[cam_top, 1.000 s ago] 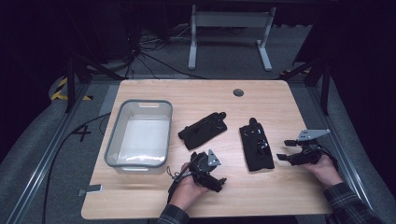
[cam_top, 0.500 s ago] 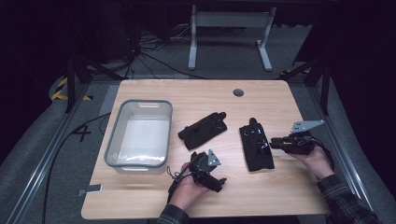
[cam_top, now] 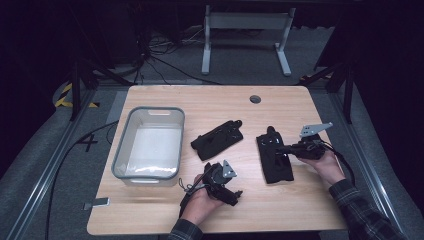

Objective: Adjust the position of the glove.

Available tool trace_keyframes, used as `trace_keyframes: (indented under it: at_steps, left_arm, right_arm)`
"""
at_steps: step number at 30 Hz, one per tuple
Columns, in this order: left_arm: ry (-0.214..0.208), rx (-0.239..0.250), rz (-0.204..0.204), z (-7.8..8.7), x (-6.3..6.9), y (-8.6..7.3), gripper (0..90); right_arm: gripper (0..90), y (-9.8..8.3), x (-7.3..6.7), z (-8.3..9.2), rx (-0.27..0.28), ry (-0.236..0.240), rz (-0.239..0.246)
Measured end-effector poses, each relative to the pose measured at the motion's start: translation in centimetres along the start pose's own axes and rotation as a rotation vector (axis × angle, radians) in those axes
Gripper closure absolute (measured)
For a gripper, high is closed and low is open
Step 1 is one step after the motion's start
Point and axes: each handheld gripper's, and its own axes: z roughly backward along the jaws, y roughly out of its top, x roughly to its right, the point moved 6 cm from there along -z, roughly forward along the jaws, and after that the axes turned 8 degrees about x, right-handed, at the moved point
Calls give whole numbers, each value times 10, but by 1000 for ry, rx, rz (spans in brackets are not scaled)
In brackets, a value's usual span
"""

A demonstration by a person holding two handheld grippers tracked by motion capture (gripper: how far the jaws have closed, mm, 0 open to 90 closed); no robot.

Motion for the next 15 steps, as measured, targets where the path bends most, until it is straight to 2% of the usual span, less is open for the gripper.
trace_keyframes:
  at_steps: [9,15]
  left_arm:
    - [0,0,0,0,0,0,10]
    - [0,0,0,0,0,0,10]
  right_arm:
    - [897,-8,8,-20,-63,-17,4]
    - [897,-9,6,-19,-61,-23,21]
